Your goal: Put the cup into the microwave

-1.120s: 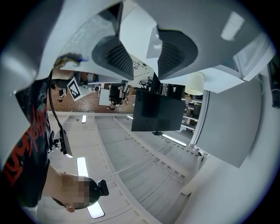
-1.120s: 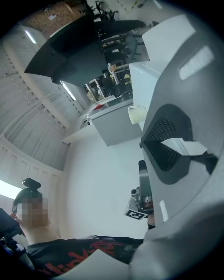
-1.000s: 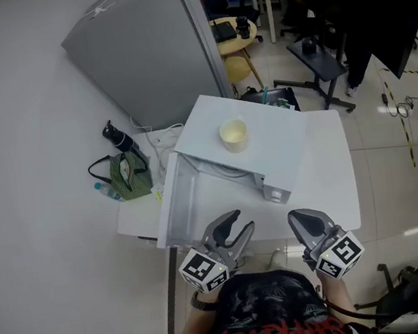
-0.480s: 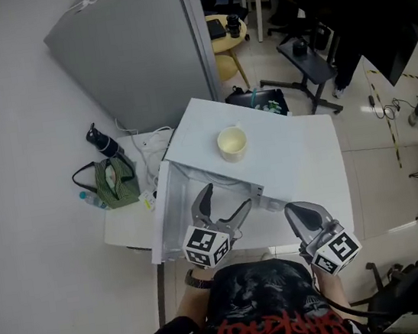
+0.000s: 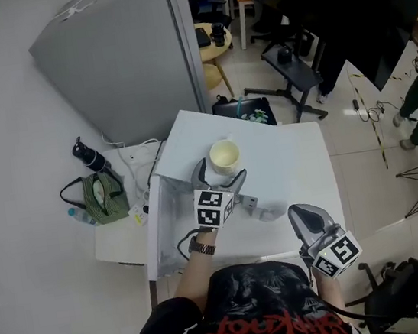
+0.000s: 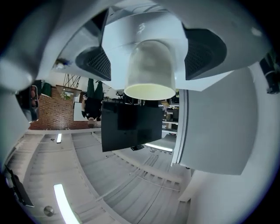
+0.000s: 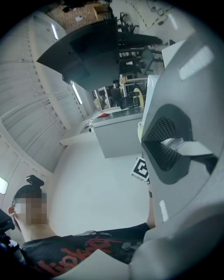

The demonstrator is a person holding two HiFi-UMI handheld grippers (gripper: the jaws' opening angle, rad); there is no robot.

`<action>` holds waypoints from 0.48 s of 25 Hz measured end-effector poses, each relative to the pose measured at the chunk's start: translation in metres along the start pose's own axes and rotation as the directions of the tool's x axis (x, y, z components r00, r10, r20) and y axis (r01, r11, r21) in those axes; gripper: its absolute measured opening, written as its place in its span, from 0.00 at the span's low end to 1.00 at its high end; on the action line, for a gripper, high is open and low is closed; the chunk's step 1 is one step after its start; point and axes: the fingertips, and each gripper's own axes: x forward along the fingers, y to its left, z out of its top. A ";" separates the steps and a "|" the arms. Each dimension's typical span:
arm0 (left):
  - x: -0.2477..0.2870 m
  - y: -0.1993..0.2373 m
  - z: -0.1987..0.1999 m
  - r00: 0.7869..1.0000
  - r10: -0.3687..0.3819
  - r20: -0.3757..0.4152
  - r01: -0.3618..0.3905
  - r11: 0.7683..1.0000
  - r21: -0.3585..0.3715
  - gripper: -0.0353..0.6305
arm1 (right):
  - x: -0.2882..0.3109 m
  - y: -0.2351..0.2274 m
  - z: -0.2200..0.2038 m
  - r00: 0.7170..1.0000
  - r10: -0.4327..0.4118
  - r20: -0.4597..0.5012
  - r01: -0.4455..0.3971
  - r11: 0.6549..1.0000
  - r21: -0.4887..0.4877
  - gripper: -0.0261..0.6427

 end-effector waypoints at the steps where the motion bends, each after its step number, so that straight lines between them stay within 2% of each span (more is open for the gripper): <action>1: 0.007 0.000 -0.002 1.000 -0.013 -0.018 0.013 1.000 -0.014 0.80 | -0.001 -0.002 0.000 1.000 -0.011 0.001 0.011 1.000 0.000 0.04; 4: 0.021 0.003 -0.002 0.999 -0.022 -0.047 0.021 0.999 -0.032 0.80 | -0.005 -0.007 -0.001 0.999 -0.046 0.005 0.046 0.999 0.007 0.04; 8: 0.036 0.005 0.001 0.997 -0.004 -0.075 0.006 1.000 0.020 0.80 | -0.012 -0.019 -0.003 0.995 -0.102 0.013 0.101 0.994 0.037 0.04; 12: 0.046 0.007 0.002 0.996 -0.013 -0.090 0.014 1.000 0.016 0.80 | -0.018 -0.024 -0.004 0.991 -0.130 0.016 0.130 0.990 0.048 0.04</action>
